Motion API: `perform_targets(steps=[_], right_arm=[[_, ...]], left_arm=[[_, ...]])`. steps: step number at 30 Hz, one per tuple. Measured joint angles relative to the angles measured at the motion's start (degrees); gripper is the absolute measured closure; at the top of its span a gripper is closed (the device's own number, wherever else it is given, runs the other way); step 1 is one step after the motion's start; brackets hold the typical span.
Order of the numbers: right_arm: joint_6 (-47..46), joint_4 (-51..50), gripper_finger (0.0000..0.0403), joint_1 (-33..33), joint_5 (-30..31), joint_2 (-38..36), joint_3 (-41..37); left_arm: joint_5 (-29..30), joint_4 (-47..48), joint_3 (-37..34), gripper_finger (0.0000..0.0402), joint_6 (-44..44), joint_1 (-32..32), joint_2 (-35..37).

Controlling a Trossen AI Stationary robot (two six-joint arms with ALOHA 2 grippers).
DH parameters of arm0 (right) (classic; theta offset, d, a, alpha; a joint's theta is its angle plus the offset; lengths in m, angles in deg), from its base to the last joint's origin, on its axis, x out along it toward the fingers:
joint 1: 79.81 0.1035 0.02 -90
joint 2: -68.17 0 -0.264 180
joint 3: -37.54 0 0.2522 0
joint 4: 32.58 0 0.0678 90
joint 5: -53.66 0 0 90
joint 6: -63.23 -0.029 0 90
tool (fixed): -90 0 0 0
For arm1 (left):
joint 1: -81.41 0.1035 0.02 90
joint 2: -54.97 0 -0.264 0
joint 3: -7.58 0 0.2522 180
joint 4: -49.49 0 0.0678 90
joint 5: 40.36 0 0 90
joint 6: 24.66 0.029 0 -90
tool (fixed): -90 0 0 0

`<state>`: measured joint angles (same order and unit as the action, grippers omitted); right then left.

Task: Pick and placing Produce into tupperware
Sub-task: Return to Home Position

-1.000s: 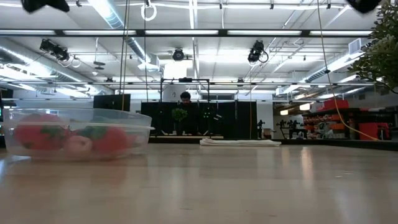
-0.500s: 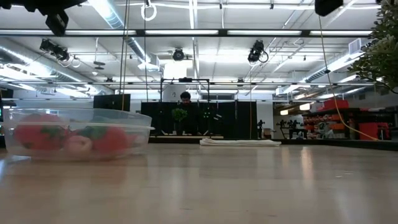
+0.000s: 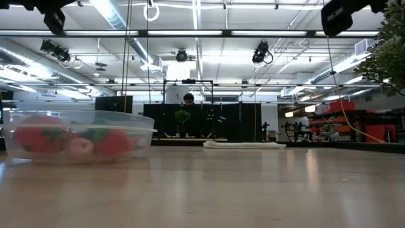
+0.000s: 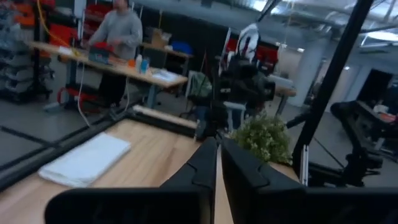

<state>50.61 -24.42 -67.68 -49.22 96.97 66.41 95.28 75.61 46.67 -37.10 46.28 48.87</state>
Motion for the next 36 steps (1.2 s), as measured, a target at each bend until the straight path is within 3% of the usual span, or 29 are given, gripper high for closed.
perform_targets(steps=[4, 7, 14, 19, 25, 36], right_arm=[[0.08, -2.55, 0.0251, 0.23, 5.63, -3.38, -1.67], [-0.75, -2.34, 0.0251, -0.52, 8.15, -5.73, -4.10], [-4.04, 9.55, 0.0251, -0.88, 10.79, -6.80, -12.49], [-3.57, 13.93, 0.0251, -0.88, 10.96, -6.84, -13.58], [0.52, 13.74, 0.0251, -0.98, 9.96, -6.97, -12.70], [-0.49, 13.18, 0.0251, -5.73, 11.14, -7.10, -12.68]], left_arm=[[0.39, 2.25, 0.06, 0.0368, 2.74, 0.05, 5.94], [-0.78, 3.93, -0.30, 0.0371, 2.89, 0.02, 5.81], [-13.82, -12.03, -10.44, 0.0369, -0.36, 0.02, 1.90], [-13.93, -22.75, -16.45, 0.0367, 4.65, 0.56, 1.28], [-13.84, -22.96, -16.07, 0.0373, 8.58, 3.60, 1.45], [-13.90, -22.89, -21.81, 0.0376, 1.95, 8.35, 1.72]])
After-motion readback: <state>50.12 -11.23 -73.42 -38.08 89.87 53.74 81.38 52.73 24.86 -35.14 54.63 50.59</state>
